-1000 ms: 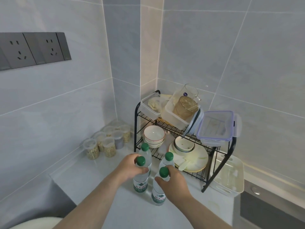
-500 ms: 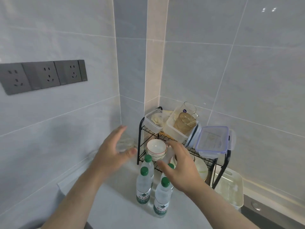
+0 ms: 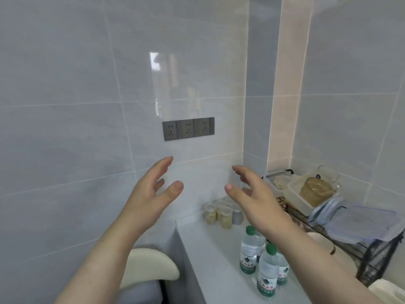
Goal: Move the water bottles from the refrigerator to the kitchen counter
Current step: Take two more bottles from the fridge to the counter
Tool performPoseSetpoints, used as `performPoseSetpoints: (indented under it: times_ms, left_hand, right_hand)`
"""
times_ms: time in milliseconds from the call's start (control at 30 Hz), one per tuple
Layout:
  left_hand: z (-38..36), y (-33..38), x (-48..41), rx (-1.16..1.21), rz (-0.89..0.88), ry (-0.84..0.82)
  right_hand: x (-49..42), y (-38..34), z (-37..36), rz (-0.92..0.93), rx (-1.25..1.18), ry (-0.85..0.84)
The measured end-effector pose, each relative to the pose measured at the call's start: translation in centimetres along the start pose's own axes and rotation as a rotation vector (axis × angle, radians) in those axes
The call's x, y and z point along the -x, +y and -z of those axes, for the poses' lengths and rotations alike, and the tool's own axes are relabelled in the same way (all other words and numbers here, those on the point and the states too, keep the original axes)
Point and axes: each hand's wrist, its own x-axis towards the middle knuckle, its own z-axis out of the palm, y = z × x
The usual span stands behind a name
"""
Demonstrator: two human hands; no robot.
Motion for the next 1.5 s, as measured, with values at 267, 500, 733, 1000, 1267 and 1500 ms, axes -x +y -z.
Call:
performPoseSetpoints:
  times_ms: [267, 500, 733, 1000, 1267, 1500]
  left_hand:
    - [6.0, 10.3, 14.9, -0.297, 0.064, 0.201]
    - [12.8, 19.2, 27.6, -0.541, 0.088, 0.495]
    - [18.9, 26.7, 43.6, -0.729, 0.187, 0.826]
    - [22.5, 36.3, 61.6, -0.919, 0.378, 1.118]
    - [23.3, 48.5, 78.7, -1.122, 0.428, 1.399]
    - [24.5, 53.2, 87.6, -1.195, 0.501, 1.532]
  right_hand:
    - [8.0, -8.0, -1.6, 0.239, -0.104, -0.182]
    - [14.5, -17.6, -8.0, 0.43, -0.259, -0.423]
    - [24.7, -27.6, -18.2, 0.549, -0.434, -0.68]
    - [40.6, -37.9, -24.7, 0.63, -0.589, -1.028]
    - [57.8, -48.3, -25.9, 0.73, -0.788, -1.227]
    - [67.8, -53.2, -28.7, 0.685, -0.92, -1.334]
